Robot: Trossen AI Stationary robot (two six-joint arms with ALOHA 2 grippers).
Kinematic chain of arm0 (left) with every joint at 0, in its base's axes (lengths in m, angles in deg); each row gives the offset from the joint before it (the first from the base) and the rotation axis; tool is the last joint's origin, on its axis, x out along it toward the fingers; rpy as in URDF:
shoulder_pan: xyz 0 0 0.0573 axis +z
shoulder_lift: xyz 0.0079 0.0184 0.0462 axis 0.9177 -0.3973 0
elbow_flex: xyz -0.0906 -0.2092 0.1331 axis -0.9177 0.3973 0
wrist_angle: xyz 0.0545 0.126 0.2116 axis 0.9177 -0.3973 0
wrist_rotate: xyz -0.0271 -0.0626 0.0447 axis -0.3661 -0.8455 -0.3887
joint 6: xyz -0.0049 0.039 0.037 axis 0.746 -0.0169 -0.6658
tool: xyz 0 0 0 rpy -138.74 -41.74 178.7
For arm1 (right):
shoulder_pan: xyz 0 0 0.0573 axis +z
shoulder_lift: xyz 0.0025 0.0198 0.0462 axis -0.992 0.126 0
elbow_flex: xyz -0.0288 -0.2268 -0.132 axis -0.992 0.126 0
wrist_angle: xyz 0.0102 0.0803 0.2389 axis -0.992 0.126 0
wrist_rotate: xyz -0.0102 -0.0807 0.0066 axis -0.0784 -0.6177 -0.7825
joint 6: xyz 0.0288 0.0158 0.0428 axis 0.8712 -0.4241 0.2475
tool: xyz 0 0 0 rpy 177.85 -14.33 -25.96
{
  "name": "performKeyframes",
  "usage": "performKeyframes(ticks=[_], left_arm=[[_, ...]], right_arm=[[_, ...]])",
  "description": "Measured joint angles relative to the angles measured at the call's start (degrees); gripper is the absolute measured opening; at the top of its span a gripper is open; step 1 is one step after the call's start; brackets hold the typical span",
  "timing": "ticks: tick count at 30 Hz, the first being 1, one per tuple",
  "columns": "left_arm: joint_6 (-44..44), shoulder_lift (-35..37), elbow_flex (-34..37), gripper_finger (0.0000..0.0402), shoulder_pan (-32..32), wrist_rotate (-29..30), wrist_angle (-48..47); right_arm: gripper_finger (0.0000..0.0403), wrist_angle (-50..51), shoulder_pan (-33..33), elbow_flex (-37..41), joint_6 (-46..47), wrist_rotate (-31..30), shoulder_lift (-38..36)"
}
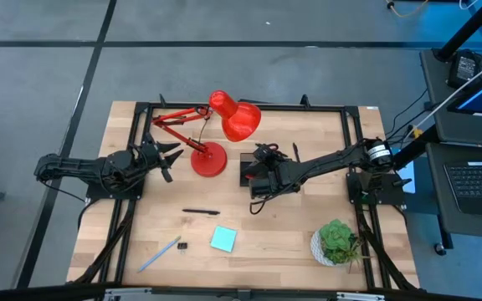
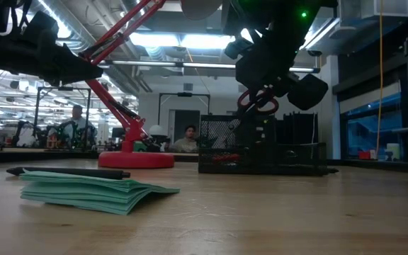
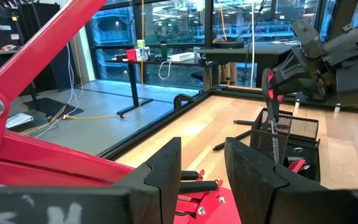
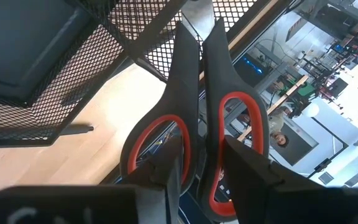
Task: Pick and place office supplies into organizer
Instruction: Put the black scissor into the black desk organizer
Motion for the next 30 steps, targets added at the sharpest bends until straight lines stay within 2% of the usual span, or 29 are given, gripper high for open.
performKeyframes(ticks=[8,13,20,30], left_arm=[[-0.02,0.0,0.0,0.0118,-0.01,0.0,0.0],[0.0,0.0,0.0,0.0118,0.0,0.0,-0.02],[0.0,0.0,0.0,0.0118,0.0,0.0,0.0],[-0.9,0.0,0.02,0.0118,0.0,-0.02,0.0]], right_arm=[[0.0116,0.17,0.0,0.0,-0.31,0.0,0.0],[0.0159,0.17,0.0,0.0,-0.31,0.15,0.0],[0.0211,0.02,0.0,0.0,-0.09,-5.02,0.0],[0.0218,0.04,3.21,0.0,-0.07,-4.98,0.0]])
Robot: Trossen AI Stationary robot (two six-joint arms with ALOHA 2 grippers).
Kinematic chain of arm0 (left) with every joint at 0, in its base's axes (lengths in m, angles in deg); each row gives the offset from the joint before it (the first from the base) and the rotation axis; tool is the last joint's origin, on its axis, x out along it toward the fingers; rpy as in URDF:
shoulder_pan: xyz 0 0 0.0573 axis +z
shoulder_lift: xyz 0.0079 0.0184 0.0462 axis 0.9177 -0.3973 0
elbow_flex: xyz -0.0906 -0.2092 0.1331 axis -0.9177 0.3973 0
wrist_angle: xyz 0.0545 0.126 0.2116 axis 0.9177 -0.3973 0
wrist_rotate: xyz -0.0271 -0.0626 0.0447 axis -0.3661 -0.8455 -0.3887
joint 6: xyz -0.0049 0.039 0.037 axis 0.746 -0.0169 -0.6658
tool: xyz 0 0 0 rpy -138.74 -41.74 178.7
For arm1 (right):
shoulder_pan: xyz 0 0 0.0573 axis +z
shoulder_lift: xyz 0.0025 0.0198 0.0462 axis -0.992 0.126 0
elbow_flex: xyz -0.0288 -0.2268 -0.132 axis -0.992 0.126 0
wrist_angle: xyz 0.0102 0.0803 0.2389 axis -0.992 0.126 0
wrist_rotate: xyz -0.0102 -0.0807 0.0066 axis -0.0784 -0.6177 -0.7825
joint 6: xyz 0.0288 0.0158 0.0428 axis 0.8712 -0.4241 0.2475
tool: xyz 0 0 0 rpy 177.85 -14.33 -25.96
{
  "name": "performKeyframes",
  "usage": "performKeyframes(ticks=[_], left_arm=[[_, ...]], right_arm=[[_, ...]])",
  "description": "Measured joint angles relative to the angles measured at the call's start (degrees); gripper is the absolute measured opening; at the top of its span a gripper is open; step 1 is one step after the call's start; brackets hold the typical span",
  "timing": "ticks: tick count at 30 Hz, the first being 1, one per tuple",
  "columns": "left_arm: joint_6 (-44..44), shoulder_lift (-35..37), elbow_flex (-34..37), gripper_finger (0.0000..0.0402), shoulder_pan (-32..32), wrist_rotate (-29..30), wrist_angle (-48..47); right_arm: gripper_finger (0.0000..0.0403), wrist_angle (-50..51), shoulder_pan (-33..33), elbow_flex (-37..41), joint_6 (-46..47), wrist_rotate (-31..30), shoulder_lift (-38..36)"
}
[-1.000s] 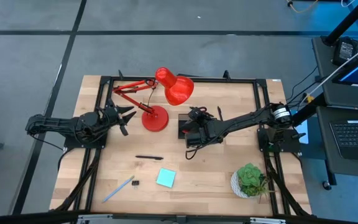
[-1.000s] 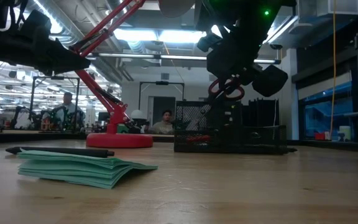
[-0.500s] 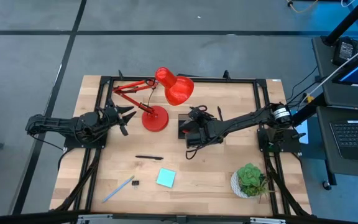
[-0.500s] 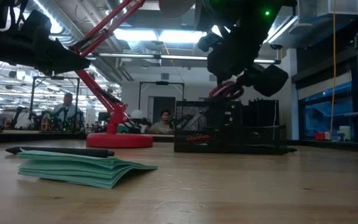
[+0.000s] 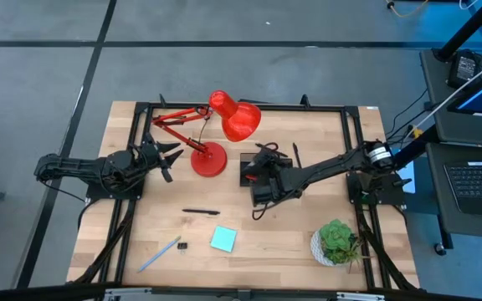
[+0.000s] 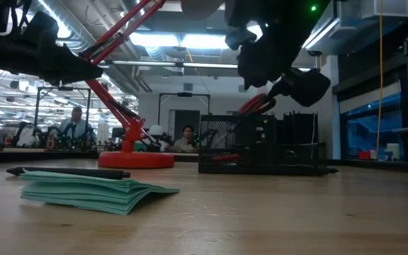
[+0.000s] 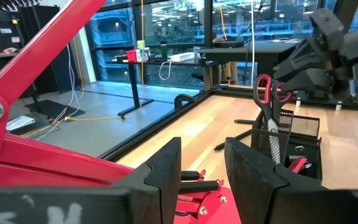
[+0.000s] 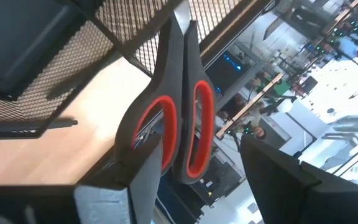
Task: Pick and place office supplies into organizer
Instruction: Put the black scissor into the black desk organizer, then put the top right black pen into the black desk organizer
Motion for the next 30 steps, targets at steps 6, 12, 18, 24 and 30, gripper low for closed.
performKeyframes(ticks=[6,12,18,24,30], left_arm=[[0.0,0.0,-0.01,0.0118,0.0,0.0,0.0],[-0.02,0.0,0.0,0.0118,0.0,0.0,0.0],[0.0,0.0,-0.02,0.0118,-0.02,0.0,-0.01],[0.0,0.0,-0.02,0.0118,-0.01,0.0,-0.02],[0.0,0.0,0.0,0.0118,0.0,0.0,-0.02]], right_arm=[[0.0218,-0.07,1.62,-0.09,0.03,0.0,0.0],[0.0218,-0.04,2.13,-3.96,1.38,0.07,0.0],[0.0218,0.75,2.3,-11.26,3.16,4.14,0.0],[0.0218,8.05,1.38,-21.3,11.29,11.75,0.0],[0.0218,20.03,0.01,-30.64,24.94,18.1,-0.04]])
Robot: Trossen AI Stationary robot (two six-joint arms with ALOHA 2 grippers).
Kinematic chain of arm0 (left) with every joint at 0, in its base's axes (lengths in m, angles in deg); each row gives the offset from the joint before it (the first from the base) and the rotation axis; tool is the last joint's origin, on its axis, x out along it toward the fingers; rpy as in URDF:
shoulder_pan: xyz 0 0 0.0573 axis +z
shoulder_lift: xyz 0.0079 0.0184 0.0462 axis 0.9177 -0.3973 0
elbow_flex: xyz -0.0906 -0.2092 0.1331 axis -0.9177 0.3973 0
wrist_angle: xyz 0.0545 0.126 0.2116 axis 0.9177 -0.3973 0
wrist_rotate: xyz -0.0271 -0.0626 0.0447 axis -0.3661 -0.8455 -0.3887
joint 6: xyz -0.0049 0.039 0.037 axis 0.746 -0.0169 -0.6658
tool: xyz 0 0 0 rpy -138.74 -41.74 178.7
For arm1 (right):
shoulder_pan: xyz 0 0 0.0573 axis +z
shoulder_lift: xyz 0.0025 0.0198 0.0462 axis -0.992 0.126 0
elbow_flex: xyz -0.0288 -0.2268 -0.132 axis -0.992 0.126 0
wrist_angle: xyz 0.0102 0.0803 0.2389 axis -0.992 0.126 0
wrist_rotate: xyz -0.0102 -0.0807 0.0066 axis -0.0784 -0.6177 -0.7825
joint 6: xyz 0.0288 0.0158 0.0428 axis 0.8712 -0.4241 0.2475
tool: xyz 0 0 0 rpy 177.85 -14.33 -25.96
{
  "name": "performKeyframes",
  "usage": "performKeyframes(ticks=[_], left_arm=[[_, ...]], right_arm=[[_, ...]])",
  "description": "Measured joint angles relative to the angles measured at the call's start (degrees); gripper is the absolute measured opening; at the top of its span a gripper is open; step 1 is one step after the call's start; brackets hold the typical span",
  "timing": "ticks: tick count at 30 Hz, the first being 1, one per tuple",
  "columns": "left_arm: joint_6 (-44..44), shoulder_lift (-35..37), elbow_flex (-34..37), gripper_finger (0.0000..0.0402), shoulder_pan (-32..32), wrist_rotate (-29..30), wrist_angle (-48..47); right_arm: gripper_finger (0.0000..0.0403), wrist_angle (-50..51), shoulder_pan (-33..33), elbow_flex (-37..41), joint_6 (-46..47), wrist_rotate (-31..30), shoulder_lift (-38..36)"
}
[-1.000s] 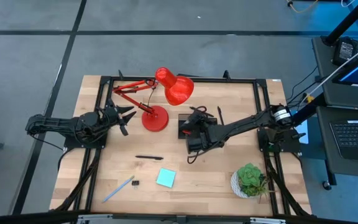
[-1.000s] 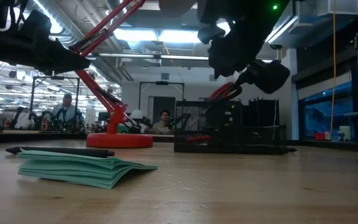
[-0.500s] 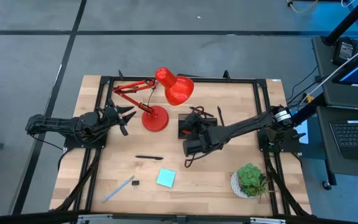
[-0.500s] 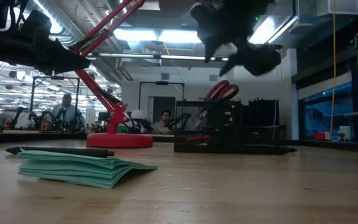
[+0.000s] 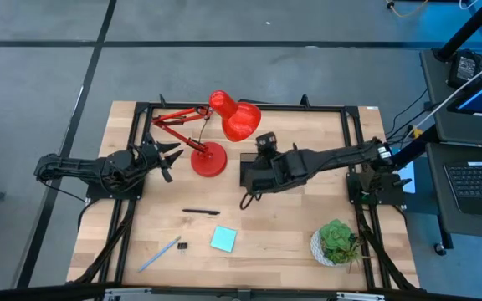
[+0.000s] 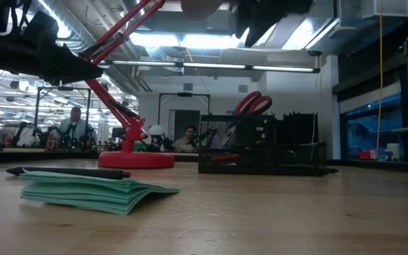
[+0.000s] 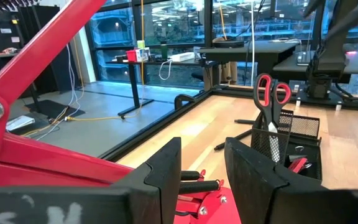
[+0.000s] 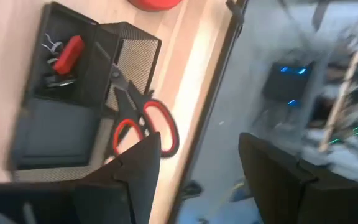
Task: Pick and place office supplies into organizer
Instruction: Put the top right black pen into the black desk organizer
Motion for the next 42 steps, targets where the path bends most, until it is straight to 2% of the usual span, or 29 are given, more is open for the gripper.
performKeyframes(ticks=[5,12,18,23,28,35,38,42], left_arm=[[0.0,0.0,-0.02,0.0118,-0.01,0.0,0.0],[0.0,0.0,-0.02,0.0118,-0.01,0.01,0.02],[0.0,0.0,-0.01,0.0118,-0.02,0.0,0.01],[0.0,0.0,-0.02,0.0118,0.0,0.0,0.0],[0.0,0.0,-0.01,0.0118,0.0,0.0,0.02],[0.0,0.0,-0.02,0.0118,0.0,0.0,0.01],[0.0,0.0,0.0,0.0118,-0.02,0.0,0.0],[0.0,0.0,-0.02,0.0118,0.0,0.0,0.02]], right_arm=[[0.0218,7.44,-0.08,-4.28,6.28,3.33,-0.52],[0.0218,8.18,-1.72,-3.74,9.18,17.2,-8.08],[0.0218,6.5,-6.55,-0.7,20.9,15.92,-18.06],[0.0218,4.82,-12.17,6.43,34.47,8.94,-25.91],[0.0218,4.47,-19.09,17.01,45.62,7.99,-31.94],[0.0218,-0.77,-25.57,30.68,45.65,7.93,-33.23],[0.0218,-6.3,-28.48,35.35,47.43,10.75,-32.15],[0.0218,-12.83,-32.87,40.31,47.41,20.24,-30.3]])
